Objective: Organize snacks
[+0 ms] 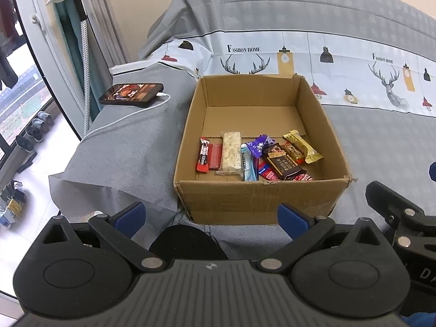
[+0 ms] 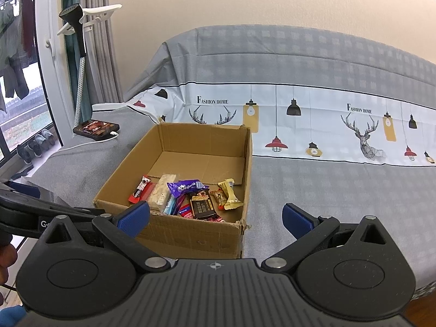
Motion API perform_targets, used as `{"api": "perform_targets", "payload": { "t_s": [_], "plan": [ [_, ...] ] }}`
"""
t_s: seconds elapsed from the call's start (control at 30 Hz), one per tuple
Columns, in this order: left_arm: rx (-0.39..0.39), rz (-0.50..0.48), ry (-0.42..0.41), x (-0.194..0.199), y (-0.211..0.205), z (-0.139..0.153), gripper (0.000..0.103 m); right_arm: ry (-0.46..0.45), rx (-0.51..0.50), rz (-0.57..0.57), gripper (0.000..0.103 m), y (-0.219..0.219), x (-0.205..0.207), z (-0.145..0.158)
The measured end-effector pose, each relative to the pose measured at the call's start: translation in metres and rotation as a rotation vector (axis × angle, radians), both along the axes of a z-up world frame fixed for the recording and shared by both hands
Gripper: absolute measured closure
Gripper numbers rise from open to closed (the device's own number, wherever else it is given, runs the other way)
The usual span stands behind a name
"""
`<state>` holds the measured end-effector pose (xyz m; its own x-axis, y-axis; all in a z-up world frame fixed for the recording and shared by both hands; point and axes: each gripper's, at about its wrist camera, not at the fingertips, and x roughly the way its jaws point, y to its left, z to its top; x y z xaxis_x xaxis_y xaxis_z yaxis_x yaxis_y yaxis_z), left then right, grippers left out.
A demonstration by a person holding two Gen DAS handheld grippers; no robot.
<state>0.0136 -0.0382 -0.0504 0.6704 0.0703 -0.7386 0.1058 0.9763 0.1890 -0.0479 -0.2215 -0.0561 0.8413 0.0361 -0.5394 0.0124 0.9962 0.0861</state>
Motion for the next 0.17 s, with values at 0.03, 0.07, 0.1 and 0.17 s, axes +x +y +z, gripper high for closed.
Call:
{"api": "perform_targets", "payload": {
  "t_s": [0.03, 0.07, 0.1, 0.17],
  "plan": [
    [0.003, 0.0, 0.001, 0.001, -0.0003, -0.0004, 0.0, 0.0, 0.002, 0.0, 0.001, -0.0006, 0.0001, -0.0004],
    [0.004, 0.0, 0.004, 0.0017, -0.0005, -0.0009, 0.0, 0.0, 0.005, 0.0, 0.001, -0.0011, 0.0006, -0.0008],
    [0.005, 0.002, 0.008, 0.0023, -0.0008, -0.0016, 0.0, 0.0, 0.008, 0.002, 0.001, -0.0017, 0.001, -0.0013],
    [0.003, 0.004, 0.015, 0.0039, -0.0017, -0.0026, 0.0, -0.002, 0.015, 0.005, 0.001, -0.0026, 0.0017, -0.002]
  ]
}}
